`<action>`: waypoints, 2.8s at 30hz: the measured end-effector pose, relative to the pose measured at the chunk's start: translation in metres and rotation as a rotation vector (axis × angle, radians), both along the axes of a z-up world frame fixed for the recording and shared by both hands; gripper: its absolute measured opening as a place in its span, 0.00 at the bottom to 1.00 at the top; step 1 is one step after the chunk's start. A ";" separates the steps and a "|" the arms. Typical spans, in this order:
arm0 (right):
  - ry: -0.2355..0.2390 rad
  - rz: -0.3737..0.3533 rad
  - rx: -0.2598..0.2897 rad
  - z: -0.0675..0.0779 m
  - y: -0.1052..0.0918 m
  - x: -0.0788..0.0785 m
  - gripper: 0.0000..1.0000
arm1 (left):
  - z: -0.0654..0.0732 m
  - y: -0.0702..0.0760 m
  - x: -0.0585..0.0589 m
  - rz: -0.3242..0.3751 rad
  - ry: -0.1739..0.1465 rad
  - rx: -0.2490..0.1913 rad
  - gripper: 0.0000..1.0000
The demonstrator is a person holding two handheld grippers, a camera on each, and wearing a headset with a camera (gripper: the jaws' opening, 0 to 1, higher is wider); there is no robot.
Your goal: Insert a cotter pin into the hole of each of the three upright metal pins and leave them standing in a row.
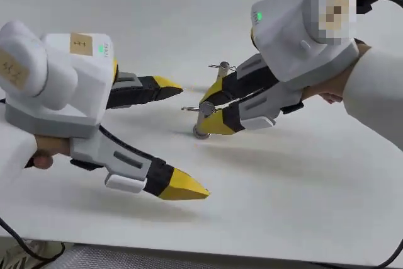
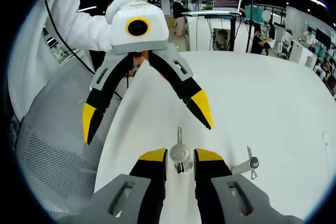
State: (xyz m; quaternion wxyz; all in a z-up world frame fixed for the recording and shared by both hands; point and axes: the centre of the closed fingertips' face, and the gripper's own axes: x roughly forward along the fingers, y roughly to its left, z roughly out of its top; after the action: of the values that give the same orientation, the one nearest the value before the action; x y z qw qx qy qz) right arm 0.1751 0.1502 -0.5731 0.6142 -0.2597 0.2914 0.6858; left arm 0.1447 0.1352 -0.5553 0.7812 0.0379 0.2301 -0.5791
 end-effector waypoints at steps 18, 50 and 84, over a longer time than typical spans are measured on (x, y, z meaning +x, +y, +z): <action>-0.068 0.019 -0.011 0.004 -0.011 -0.010 0.08 | -0.007 0.013 0.002 0.058 0.020 0.028 0.99; -0.160 -0.136 -0.036 0.006 -0.169 0.063 0.08 | -0.005 0.020 0.005 0.086 0.017 0.111 0.99; -0.096 -0.445 0.136 0.040 -0.179 0.062 0.70 | 0.018 0.022 0.009 0.248 0.028 0.058 0.99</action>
State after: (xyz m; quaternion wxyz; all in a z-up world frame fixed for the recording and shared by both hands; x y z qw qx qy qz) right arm 0.2366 -0.0286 -0.5333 0.7795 -0.1793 0.2649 0.5386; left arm 0.1535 0.1572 -0.5376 0.8420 0.0235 0.2606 -0.4718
